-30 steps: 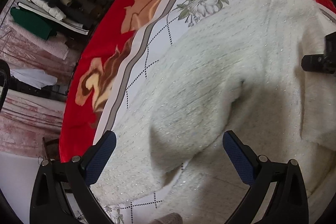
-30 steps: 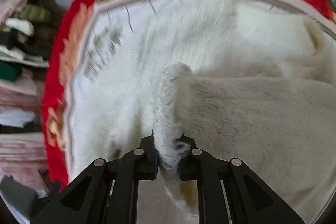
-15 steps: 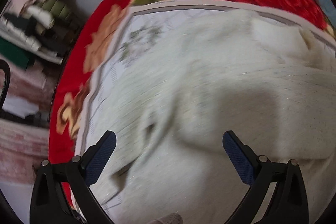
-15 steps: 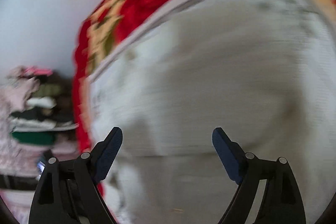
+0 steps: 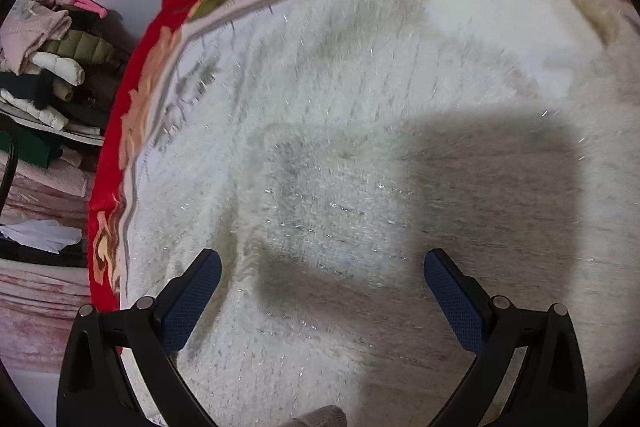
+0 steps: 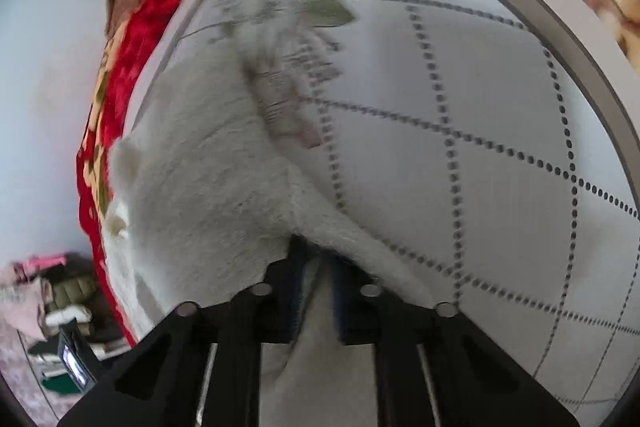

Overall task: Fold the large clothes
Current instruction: 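Fold the held sleeve across the cardigan body with the right tool, then release, then grasp the other sleeve cuff with the left tool and fold it across the body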

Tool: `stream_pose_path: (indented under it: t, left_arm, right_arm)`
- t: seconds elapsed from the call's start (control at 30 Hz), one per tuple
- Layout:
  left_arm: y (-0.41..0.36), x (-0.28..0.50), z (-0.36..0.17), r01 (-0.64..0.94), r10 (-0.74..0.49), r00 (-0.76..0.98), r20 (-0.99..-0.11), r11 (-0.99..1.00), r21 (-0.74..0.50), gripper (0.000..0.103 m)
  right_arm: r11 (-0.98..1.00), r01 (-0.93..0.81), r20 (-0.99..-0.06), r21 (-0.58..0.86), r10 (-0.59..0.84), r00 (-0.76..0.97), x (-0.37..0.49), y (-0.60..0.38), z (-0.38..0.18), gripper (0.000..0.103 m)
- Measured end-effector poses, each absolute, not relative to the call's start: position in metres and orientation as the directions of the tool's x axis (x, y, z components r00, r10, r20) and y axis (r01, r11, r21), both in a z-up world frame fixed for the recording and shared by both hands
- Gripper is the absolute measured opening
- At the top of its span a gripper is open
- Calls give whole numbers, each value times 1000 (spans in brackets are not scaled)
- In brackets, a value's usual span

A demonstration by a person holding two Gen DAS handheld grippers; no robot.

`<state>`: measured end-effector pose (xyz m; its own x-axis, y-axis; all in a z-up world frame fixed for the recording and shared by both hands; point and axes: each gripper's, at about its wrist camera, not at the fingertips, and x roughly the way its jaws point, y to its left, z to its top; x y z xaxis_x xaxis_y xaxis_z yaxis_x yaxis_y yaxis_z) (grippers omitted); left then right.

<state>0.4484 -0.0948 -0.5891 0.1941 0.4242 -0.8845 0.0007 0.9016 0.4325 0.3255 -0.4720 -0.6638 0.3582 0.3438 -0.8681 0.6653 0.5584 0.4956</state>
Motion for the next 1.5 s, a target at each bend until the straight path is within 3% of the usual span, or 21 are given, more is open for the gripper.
stream_pose_path:
  t: [0.1, 0.13, 0.17, 0.43, 0.67, 0.77, 0.8, 0.93, 1.03, 1.1, 1.13, 1.23, 1.3, 1.37, 1.5]
  left_arm:
    - [-89, 446, -581, -17, 416, 199, -887, 907, 421, 103]
    - [-85, 441, -572, -22, 412, 210, -887, 909, 417, 103]
    - [-82, 434, -565, -26, 408, 211, -888, 911, 412, 103]
    - [-5, 335, -521, -131, 445, 105, -889, 893, 431, 103]
    - [106, 239, -531, -404, 305, -50, -951, 865, 299, 103]
    - [158, 206, -534, -587, 160, -23, -987, 797, 143, 103]
    - [177, 197, -541, -646, 36, 32, -999, 763, 7, 103]
    - [221, 178, -578, -767, -267, 196, -943, 557, -318, 103]
    - [245, 169, -595, -823, -323, 321, -890, 369, -431, 101]
    - [256, 172, -597, -836, -293, 363, -885, 317, -448, 100]
    - [263, 176, -597, -839, -259, 386, -886, 301, -453, 98]
    - [280, 194, -593, -858, -148, 376, -915, 316, -404, 66]
    - [300, 201, -595, -867, -82, 355, -931, 343, -361, 21]
    - [314, 210, -594, -872, -23, 344, -939, 362, -328, 11]
    - [342, 230, -594, -853, 15, 395, -919, 376, -361, 12]
  right_arm:
    - [655, 619, -900, 434, 345, 267, 332, -461, -644, 27]
    - [689, 597, -911, 410, 339, 235, 330, -456, -633, 44]
    - [712, 582, -919, 393, 330, 217, 329, -451, -624, 52]
    - [783, 448, -895, 431, 436, 99, 273, -370, -589, 52]
    - [845, 403, -923, 352, 385, -3, 239, -282, -613, 52]
    - [876, 368, -940, 313, 342, -14, 245, -251, -617, 52]
    - [877, 365, -939, 314, 343, -15, 243, -244, -617, 52]
    - [827, 402, -903, 393, 429, -1, 245, -220, -624, 52]
    - [828, 406, -907, 388, 421, 8, 246, -210, -623, 52]
    - [835, 397, -913, 381, 407, 22, 256, -200, -622, 52]
    - [836, 397, -916, 379, 400, 31, 260, -193, -622, 52]
    - [841, 401, -924, 363, 380, 40, 267, -179, -623, 52]
    - [849, 402, -933, 343, 357, 42, 273, -174, -623, 52]
    - [854, 405, -941, 326, 334, 53, 280, -166, -622, 52]
    - [876, 391, -959, 282, 273, 78, 291, -159, -619, 52]
